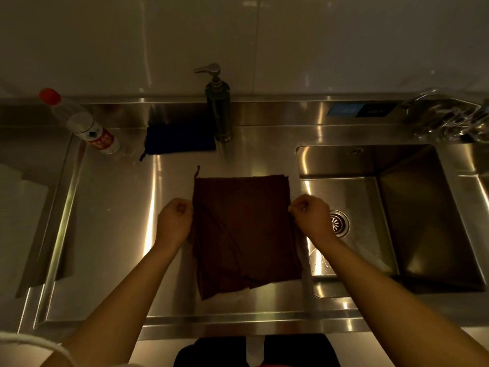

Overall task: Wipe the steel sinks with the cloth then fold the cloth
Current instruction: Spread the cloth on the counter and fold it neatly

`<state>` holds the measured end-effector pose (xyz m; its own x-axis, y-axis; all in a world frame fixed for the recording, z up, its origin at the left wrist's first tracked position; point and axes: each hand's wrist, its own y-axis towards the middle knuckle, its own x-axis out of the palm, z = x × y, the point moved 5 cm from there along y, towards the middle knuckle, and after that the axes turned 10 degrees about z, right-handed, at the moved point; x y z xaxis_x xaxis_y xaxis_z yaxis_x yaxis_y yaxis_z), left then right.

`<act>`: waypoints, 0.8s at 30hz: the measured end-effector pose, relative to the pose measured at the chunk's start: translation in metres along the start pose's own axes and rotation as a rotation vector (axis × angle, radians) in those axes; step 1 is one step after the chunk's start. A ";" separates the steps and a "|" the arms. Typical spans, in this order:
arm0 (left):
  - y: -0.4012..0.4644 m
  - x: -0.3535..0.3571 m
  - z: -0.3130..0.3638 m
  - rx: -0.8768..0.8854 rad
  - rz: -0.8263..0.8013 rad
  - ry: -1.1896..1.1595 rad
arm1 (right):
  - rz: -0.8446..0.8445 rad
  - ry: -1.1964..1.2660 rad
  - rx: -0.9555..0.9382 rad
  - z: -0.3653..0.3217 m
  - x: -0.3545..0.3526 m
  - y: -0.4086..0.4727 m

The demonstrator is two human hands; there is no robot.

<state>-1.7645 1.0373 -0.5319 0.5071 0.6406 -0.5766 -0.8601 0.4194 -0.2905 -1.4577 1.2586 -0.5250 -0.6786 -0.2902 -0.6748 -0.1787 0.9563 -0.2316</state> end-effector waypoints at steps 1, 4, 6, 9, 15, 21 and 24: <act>-0.017 -0.002 -0.010 0.008 -0.026 0.029 | -0.058 -0.001 0.008 0.011 -0.001 -0.017; -0.064 -0.010 -0.035 0.026 -0.083 0.125 | -0.179 -0.028 0.014 0.040 -0.003 -0.064; -0.088 -0.015 -0.049 0.031 -0.106 0.138 | -0.204 -0.023 0.026 0.054 -0.006 -0.088; -0.111 -0.019 -0.063 0.072 -0.105 0.181 | -0.202 -0.033 -0.003 0.060 -0.010 -0.108; -0.140 -0.025 -0.078 -0.026 -0.081 0.178 | -0.211 -0.109 -0.042 0.069 -0.018 -0.132; -0.162 -0.021 -0.092 -0.065 -0.161 0.244 | -0.172 -0.208 -0.085 0.073 -0.019 -0.143; -0.168 -0.021 -0.088 -0.024 -0.153 0.242 | -0.112 -0.218 -0.181 0.064 -0.020 -0.146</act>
<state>-1.6349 0.8969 -0.5384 0.6054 0.3980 -0.6893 -0.7773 0.4818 -0.4045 -1.3721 1.1228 -0.5227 -0.4820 -0.3762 -0.7913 -0.3806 0.9034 -0.1976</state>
